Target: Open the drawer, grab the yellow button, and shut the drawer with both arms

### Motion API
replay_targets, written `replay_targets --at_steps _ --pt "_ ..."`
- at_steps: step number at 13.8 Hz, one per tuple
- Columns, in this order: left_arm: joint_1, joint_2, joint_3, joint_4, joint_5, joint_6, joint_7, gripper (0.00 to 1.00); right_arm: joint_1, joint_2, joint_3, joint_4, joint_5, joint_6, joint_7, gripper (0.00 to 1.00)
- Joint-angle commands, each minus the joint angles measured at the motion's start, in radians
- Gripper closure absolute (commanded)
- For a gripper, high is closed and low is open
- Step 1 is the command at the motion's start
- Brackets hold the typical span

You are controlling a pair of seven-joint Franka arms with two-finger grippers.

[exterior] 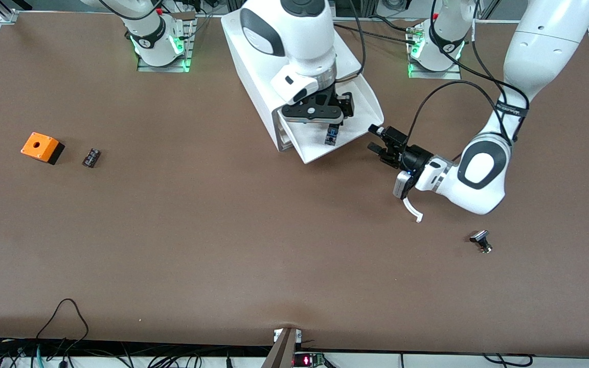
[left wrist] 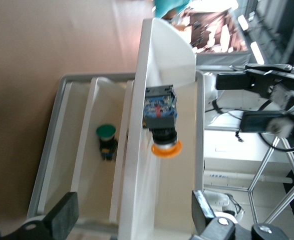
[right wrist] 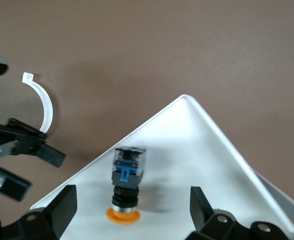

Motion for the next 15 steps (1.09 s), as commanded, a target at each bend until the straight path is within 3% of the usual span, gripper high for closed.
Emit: replay_targets --at_steps 1,4,5,6,8,11,15 --pt "0.01 0.006 -0.001 0.089 0.071 -0.063 -0.149 0.01 0.035 0.087 -0.01 0.055 -0.061 0.019 0.044 0.0" --pt "0.01 -0.04 -0.001 0.121 0.166 -0.064 -0.303 0.01 0.035 0.111 -0.014 0.055 -0.069 0.028 0.043 0.0" --pt "0.01 -0.057 -0.007 0.133 0.206 -0.067 -0.374 0.01 0.035 0.114 -0.014 0.055 -0.071 0.03 0.043 0.03" --pt "0.01 -0.075 -0.012 0.138 0.24 -0.067 -0.454 0.01 0.035 0.114 -0.014 0.055 -0.074 0.031 0.043 0.11" --pt "-0.01 -0.097 -0.018 0.156 0.316 -0.051 -0.583 0.01 0.035 0.113 -0.014 0.055 -0.075 0.033 0.035 0.42" --pt "-0.06 -0.097 -0.02 0.252 0.503 -0.044 -0.754 0.01 0.036 0.107 -0.014 0.058 -0.074 0.03 0.041 1.0" --pt "-0.109 -0.092 -0.017 0.262 0.608 -0.043 -0.789 0.01 0.036 0.104 -0.014 0.107 -0.071 0.004 0.073 1.0"
